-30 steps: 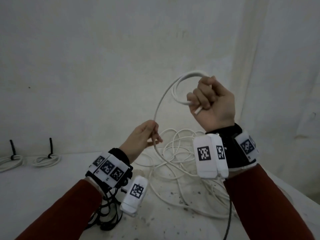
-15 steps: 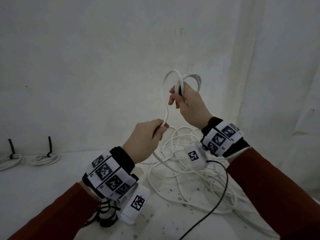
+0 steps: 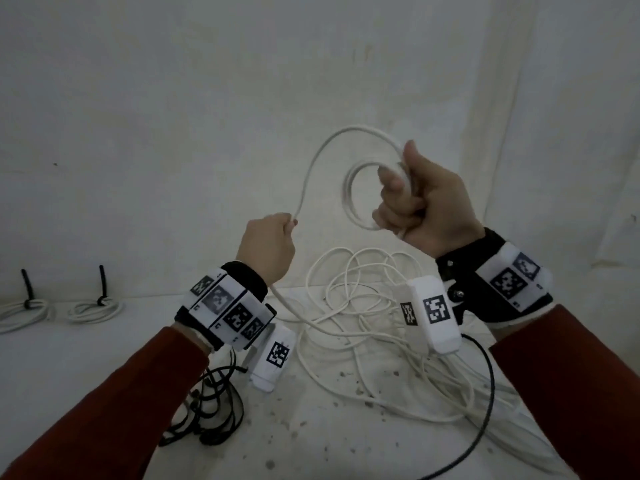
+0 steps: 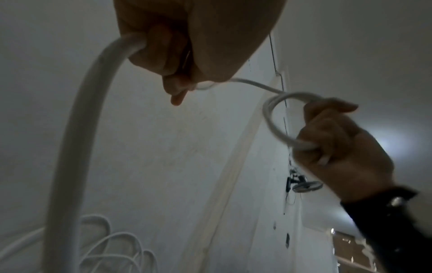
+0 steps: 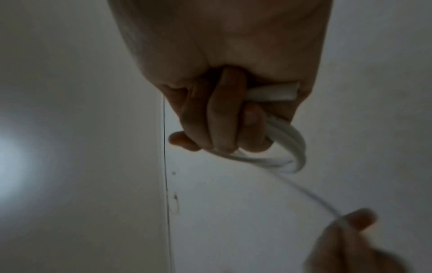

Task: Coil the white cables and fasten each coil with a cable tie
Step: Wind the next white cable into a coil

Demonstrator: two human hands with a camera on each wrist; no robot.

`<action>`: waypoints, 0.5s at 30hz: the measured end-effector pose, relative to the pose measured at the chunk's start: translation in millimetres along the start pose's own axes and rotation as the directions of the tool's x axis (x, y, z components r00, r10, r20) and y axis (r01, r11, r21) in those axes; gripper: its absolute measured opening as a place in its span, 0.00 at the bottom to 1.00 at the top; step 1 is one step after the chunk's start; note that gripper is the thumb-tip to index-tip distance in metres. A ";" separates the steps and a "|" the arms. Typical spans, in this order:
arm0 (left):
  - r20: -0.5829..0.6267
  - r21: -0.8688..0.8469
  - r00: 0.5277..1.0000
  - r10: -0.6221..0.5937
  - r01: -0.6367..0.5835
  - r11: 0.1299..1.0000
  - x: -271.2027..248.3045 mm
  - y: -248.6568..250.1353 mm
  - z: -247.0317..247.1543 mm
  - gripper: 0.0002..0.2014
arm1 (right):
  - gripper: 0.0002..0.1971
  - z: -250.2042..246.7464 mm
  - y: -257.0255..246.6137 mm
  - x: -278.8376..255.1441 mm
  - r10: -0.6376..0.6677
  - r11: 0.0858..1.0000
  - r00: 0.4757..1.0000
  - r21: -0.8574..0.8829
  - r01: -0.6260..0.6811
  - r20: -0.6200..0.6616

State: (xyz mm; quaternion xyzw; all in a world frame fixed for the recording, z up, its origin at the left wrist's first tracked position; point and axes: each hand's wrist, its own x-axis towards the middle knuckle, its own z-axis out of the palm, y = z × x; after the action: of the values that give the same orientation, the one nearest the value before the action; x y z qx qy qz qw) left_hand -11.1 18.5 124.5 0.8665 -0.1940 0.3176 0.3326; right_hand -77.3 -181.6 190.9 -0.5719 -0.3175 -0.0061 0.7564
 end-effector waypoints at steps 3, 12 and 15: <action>0.151 0.062 0.984 0.098 -0.109 0.992 -12.4 -5.5 12.6 0.16 | 0.21 1.3 -8.7 1.9 -0.169 0.950 0.985 0.261 0.169 -0.022; 0.207 0.054 0.906 0.368 -0.386 0.921 -55.7 2.8 11.1 0.23 | 0.11 -10.0 24.0 25.8 -0.403 0.912 0.842 -0.078 0.404 -0.358; 0.233 0.006 0.875 0.426 -0.439 0.899 -60.6 7.6 2.0 0.20 | 0.10 -8.5 41.1 24.6 -0.507 0.785 0.808 -0.550 0.287 -0.302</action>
State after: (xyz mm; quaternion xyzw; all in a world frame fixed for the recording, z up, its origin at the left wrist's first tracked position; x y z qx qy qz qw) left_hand -58.2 19.3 85.7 0.8409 -0.4097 0.2890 0.2036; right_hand -38.4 -166.1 166.2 -0.6418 -0.2453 -0.3747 0.6224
